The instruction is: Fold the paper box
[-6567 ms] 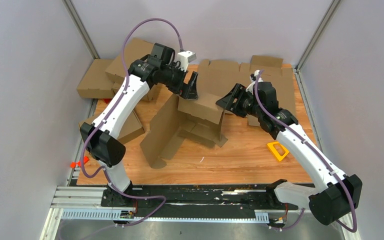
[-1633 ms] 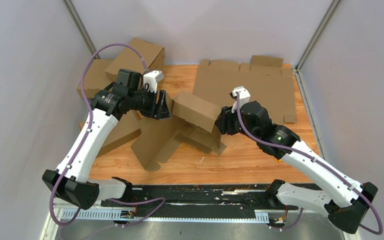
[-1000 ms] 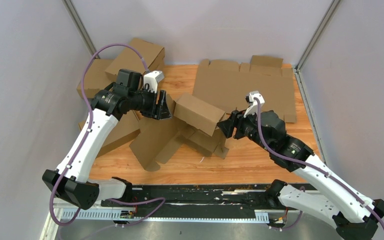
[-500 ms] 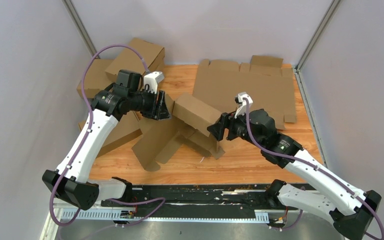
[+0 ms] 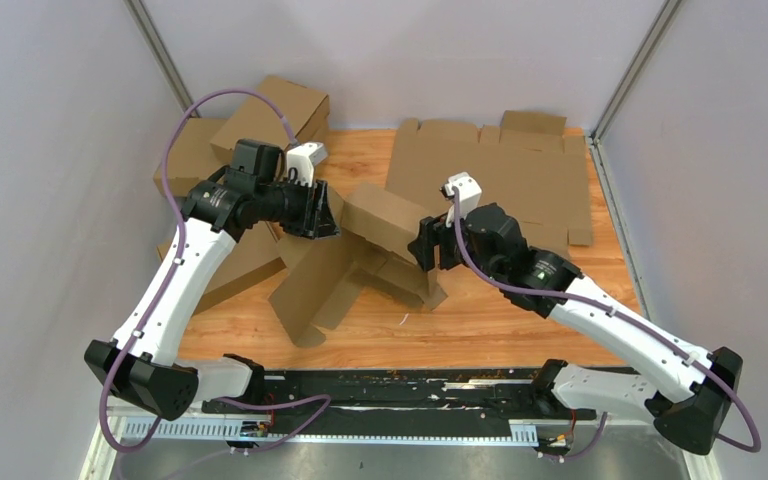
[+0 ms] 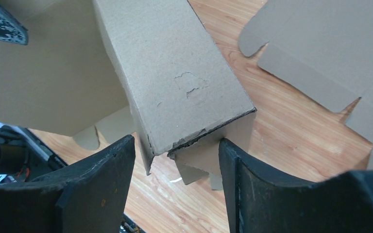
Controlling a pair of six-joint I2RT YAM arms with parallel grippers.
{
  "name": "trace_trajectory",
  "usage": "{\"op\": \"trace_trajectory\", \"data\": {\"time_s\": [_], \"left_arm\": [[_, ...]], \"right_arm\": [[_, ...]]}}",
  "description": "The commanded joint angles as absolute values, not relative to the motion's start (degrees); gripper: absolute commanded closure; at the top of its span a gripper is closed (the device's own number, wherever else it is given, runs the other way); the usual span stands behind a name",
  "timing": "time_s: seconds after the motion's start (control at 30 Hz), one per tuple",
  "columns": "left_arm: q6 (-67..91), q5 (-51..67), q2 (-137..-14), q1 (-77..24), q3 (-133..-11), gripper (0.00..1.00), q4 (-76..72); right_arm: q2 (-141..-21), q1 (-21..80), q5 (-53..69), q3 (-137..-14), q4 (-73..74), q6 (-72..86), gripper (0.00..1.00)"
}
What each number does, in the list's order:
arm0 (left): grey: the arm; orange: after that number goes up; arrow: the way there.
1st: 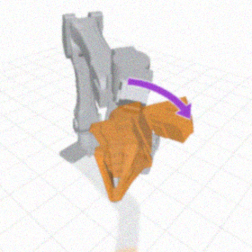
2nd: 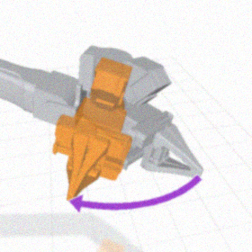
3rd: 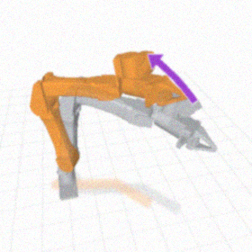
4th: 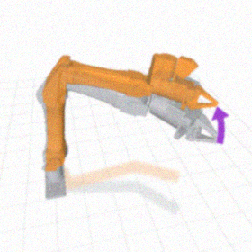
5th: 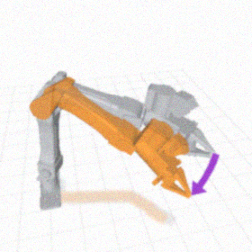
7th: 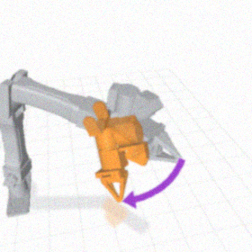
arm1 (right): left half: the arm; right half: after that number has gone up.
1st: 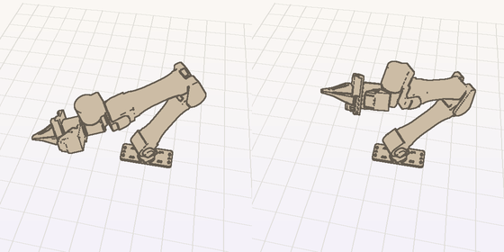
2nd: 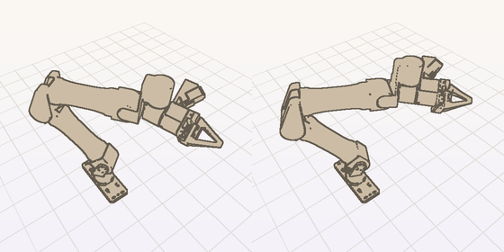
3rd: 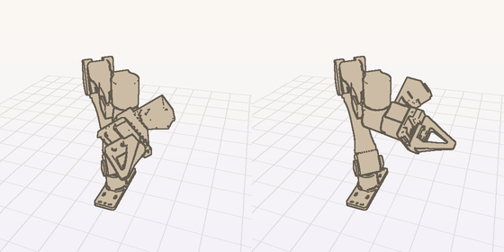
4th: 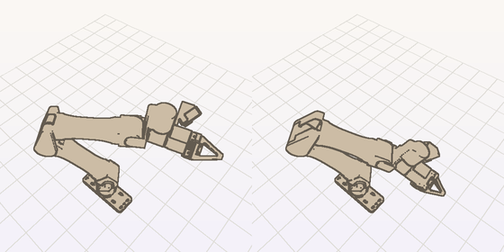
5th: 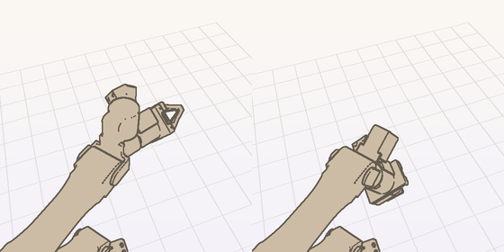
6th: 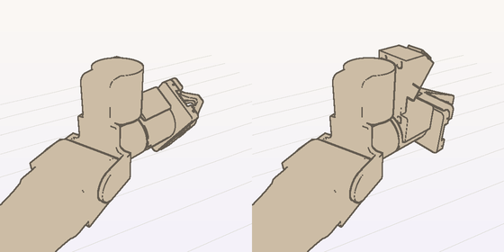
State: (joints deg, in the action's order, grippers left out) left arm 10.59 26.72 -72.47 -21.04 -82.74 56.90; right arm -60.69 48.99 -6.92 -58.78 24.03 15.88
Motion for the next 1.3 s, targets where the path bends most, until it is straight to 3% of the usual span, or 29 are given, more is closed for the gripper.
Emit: {"op": "trace_trajectory", "data": {"time_s": [0.0,0.27,0.77,1.03,1.07,1.17,1.27], "left_arm": [[11.2,31.3,-71.0,-21.3,-82.1,0.51,55.5],[10.9,30.8,-71.5,-21.3,-82.5,0.51,55.6],[10.9,31.0,-73.9,-21.4,-84.1,0.52,55.3],[10.5,27.2,-75.2,-23.8,-85.4,0.52,56.2],[10.6,26.7,-75.3,-24.1,-85.6,0.52,56.3],[10.7,25.3,-75.5,-24.9,-86.3,0.52,56.4],[10.5,23.7,-75.7,-25.9,-87.2,0.51,56.8]], "right_arm": [[-62.2,51.0,-13.1,-62.0,22.9,13.9,0.39],[-64.2,51.3,-23.1,-61.6,21.2,8.4,0.49],[-64.2,51.5,-28.6,-53.1,4.2,0.2,0.72],[-66.2,52.8,-32.8,-48.1,-6.0,-5.7,0.70],[-66.3,52.7,-33.4,-47.3,-7.6,-6.4,0.72],[-67.4,52.7,-34.6,-46.8,-9.1,-6.8,0.93],[-68.0,52.7,-36.0,-46.5,-10.3,-6.5,1.00]]}}
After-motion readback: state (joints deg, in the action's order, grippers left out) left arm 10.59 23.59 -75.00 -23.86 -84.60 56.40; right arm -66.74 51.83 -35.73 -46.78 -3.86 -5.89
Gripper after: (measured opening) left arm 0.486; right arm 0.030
